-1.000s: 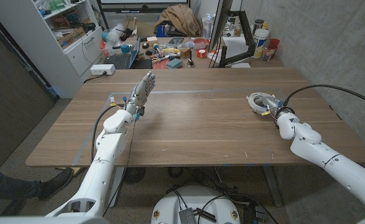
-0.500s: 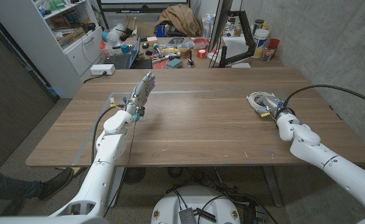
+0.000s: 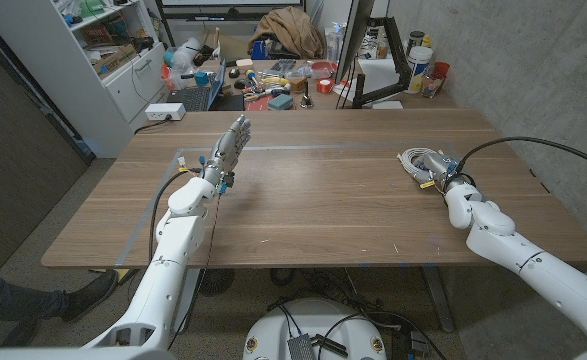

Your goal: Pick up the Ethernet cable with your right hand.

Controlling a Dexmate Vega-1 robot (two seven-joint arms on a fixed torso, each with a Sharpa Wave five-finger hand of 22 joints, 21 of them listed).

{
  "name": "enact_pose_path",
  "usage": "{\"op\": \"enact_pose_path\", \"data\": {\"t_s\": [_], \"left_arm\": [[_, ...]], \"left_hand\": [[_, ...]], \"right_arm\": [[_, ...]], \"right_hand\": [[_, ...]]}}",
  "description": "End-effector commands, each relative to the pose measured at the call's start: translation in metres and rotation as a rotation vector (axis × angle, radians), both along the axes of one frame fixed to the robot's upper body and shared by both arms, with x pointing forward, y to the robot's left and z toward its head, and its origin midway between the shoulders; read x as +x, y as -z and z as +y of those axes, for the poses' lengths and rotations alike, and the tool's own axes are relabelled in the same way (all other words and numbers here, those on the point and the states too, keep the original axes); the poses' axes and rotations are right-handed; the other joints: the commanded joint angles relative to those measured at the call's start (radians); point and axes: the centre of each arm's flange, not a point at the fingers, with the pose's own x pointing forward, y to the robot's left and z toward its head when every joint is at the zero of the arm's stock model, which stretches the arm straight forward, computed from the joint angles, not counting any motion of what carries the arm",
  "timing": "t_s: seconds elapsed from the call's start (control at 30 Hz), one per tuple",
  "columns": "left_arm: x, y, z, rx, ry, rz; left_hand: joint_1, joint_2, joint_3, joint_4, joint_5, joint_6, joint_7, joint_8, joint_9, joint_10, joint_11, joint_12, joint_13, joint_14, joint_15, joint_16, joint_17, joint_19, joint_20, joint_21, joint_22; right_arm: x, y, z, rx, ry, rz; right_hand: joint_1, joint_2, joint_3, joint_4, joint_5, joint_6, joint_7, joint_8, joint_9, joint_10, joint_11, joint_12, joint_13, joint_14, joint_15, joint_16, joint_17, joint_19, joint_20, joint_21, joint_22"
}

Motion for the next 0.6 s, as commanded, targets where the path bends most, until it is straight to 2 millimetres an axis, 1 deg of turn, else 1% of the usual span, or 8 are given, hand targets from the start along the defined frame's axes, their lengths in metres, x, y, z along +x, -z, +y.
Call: {"op": "enact_pose_path", "data": {"t_s": [0.03, 0.17, 0.23, 0.43, 0.47, 0.53, 0.6], "left_arm": [[0.0, -0.001, 0.0, -0.001, 0.001, -0.001], [0.0, -0.001, 0.0, -0.001, 0.001, 0.0], [0.0, 0.0, -0.001, 0.001, 0.001, 0.001], [0.001, 0.0, -0.002, 0.004, 0.002, 0.004], [0.001, 0.0, -0.003, 0.005, 0.003, 0.006], [0.001, 0.0, -0.003, 0.007, 0.004, 0.008], [0.001, -0.001, -0.004, 0.01, 0.004, 0.008]], "left_hand": [[0.008, 0.006, -0.003, 0.001, 0.003, 0.011, 0.001, 0.004, 0.003, 0.003, 0.0, 0.003, 0.003, -0.004, 0.003, 0.004, 0.003, -0.007, -0.01, 0.008, 0.006], [0.008, 0.006, -0.004, 0.001, 0.003, 0.012, 0.0, 0.004, 0.003, 0.001, -0.001, 0.003, 0.003, -0.003, 0.003, 0.005, 0.003, -0.007, -0.01, 0.008, 0.006], [0.008, 0.007, -0.004, 0.001, 0.003, 0.012, 0.0, 0.004, 0.003, 0.003, 0.002, 0.004, 0.003, -0.003, 0.003, 0.005, 0.003, -0.007, -0.01, 0.008, 0.006], [0.009, 0.007, -0.005, 0.001, 0.003, 0.012, 0.0, 0.003, 0.003, 0.003, 0.0, 0.004, 0.003, -0.003, 0.003, 0.005, 0.003, -0.007, -0.01, 0.008, 0.006], [0.009, 0.007, -0.005, 0.001, 0.003, 0.012, 0.001, 0.004, 0.003, 0.002, 0.0, 0.003, 0.003, -0.003, 0.003, 0.005, 0.003, -0.007, -0.01, 0.008, 0.006], [0.009, 0.007, -0.005, 0.0, 0.003, 0.014, 0.002, 0.004, 0.003, 0.004, -0.001, 0.004, 0.003, -0.002, 0.003, 0.005, 0.003, -0.007, -0.01, 0.008, 0.006], [0.009, 0.007, -0.005, 0.0, 0.003, 0.015, 0.002, 0.004, 0.003, 0.004, 0.001, 0.004, 0.003, -0.003, 0.003, 0.005, 0.003, -0.007, -0.01, 0.009, 0.006]], "right_arm": [[-0.002, -0.002, 0.001, 0.001, 0.001, -0.02], [-0.003, -0.004, 0.002, -0.003, -0.003, -0.033], [-0.003, -0.005, 0.002, -0.002, -0.001, -0.038], [-0.005, -0.009, 0.002, -0.004, 0.001, -0.062], [-0.006, -0.01, 0.002, -0.003, 0.003, -0.068], [-0.007, -0.012, 0.001, 0.002, -0.001, -0.08], [-0.008, -0.015, 0.002, 0.001, -0.005, -0.092]], "right_hand": [[0.041, 0.022, -0.006, 0.003, -0.008, 0.091, -0.068, 0.011, 0.009, 0.026, -0.004, 0.012, 0.007, 0.047, -0.153, 0.013, 0.055, 0.011, -0.085, 0.011, 0.007], [0.05, 0.025, -0.009, 0.006, -0.01, 0.104, -0.065, 0.016, 0.013, 0.038, -0.006, 0.017, 0.009, 0.054, -0.153, 0.016, 0.059, 0.013, -0.086, 0.017, 0.01], [0.053, 0.025, -0.009, 0.005, -0.01, 0.105, -0.067, 0.017, 0.014, 0.039, -0.006, 0.017, 0.01, 0.055, -0.154, 0.016, 0.06, 0.014, -0.086, 0.018, 0.01], [0.059, 0.027, -0.012, 0.008, -0.011, 0.105, -0.068, 0.017, 0.017, 0.031, -0.009, 0.015, 0.012, 0.053, -0.151, 0.013, 0.062, 0.012, -0.087, 0.022, 0.012], [0.059, 0.027, -0.013, 0.009, -0.012, 0.105, -0.069, 0.017, 0.018, 0.032, -0.005, 0.015, 0.013, 0.05, -0.15, 0.01, 0.062, 0.009, -0.087, 0.023, 0.013], [0.059, 0.027, -0.015, 0.011, -0.013, 0.105, -0.069, 0.017, 0.019, 0.035, -0.008, 0.016, 0.013, 0.049, -0.15, 0.009, 0.062, 0.008, -0.086, 0.024, 0.014], [0.06, 0.028, -0.016, 0.012, -0.013, 0.105, -0.069, 0.017, 0.02, 0.036, -0.005, 0.017, 0.014, 0.048, -0.15, 0.008, 0.062, 0.007, -0.086, 0.025, 0.014]]}}
